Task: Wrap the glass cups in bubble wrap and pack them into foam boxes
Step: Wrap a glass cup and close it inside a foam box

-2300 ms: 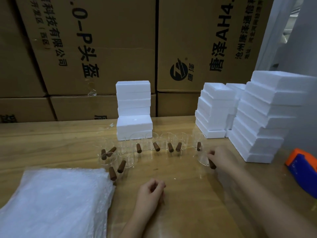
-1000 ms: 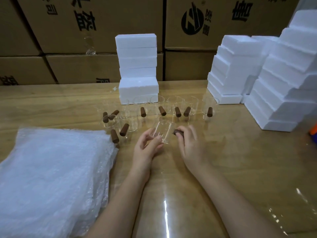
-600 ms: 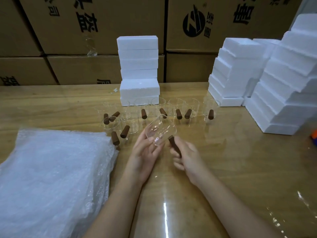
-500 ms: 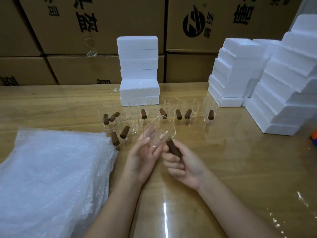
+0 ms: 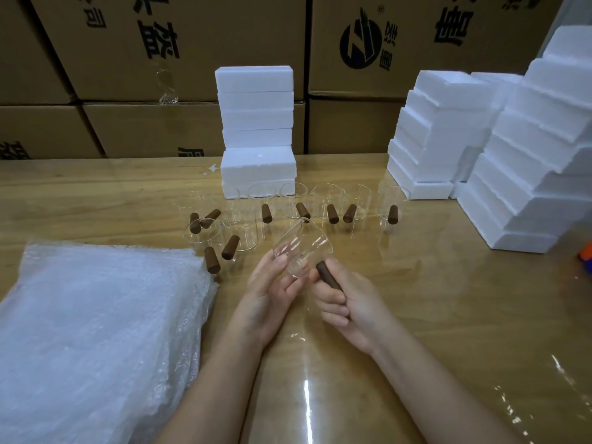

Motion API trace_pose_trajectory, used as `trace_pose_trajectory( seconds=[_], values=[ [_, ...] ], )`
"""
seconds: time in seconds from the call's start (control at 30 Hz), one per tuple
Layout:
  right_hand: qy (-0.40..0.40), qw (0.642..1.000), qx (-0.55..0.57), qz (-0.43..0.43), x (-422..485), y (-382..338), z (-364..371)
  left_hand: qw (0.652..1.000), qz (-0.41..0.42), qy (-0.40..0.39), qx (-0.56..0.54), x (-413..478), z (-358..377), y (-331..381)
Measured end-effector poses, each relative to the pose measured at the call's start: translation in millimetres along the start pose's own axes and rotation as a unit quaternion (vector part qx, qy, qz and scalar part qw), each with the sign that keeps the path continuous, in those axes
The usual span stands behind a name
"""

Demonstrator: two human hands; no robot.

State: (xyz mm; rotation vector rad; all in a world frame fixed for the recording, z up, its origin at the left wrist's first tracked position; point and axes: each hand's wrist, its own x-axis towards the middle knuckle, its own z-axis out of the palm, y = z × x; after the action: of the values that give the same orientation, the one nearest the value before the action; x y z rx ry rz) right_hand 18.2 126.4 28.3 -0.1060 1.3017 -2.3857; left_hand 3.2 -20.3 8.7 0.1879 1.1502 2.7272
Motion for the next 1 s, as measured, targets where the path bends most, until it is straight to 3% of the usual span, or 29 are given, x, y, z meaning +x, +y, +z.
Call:
trace_pose_trajectory(
  seconds=[0.1, 0.2, 0.33, 0.4, 0.53, 0.63, 0.67, 0.77, 0.83, 0.93, 1.0],
  values=[
    [0.075, 0.984, -0.159, -0.04, 5.3, 2.3, -9.2, 0.999, 0.012, 0.037, 0.034, 1.2, -1.0, -3.8],
    [0.151, 0.921, -0.341, -0.111, 7.2, 4.8, -17.9, 0.995, 0.026, 0.074, 0.066, 1.3, 0.3, -7.4],
    [0.186, 0.708, -0.631, -0.256, 2.1, 9.5, -19.5, 0.986, 0.066, 0.108, 0.104, 3.0, 2.7, -12.6],
    [0.172, 0.643, -0.685, -0.296, 0.5, 11.5, -15.5, 0.983, 0.082, 0.112, 0.122, 3.7, 1.5, -14.5],
    [0.157, 0.625, -0.708, -0.288, 0.1, 13.5, -7.6, 0.978, 0.075, 0.101, 0.166, 3.8, 2.7, -14.9],
    [0.166, 0.579, -0.73, -0.324, 0.6, 21.2, -0.3, 0.973, 0.049, 0.147, 0.173, 3.9, 8.8, -15.4],
    [0.178, 0.592, -0.72, -0.315, 0.0, 24.3, 3.5, 0.968, 0.045, 0.165, 0.185, 4.1, 10.0, -15.7],
    [0.159, 0.778, -0.57, -0.212, -0.3, 32.9, 7.0, 0.956, 0.049, 0.198, 0.211, 6.1, 9.9, -16.5],
    [0.14, 0.864, -0.452, -0.173, 2.1, 33.6, 9.0, 0.955, 0.061, 0.196, 0.214, 6.5, 11.0, -15.9],
    [0.101, 0.95, -0.285, -0.078, 2.0, 33.0, 15.2, 0.96, 0.057, 0.189, 0.197, 6.0, 12.9, -14.3],
    [0.064, 0.982, -0.178, -0.024, 1.0, 31.8, 19.0, 0.965, 0.048, 0.187, 0.179, 5.2, 13.6, -13.5]
  ],
)
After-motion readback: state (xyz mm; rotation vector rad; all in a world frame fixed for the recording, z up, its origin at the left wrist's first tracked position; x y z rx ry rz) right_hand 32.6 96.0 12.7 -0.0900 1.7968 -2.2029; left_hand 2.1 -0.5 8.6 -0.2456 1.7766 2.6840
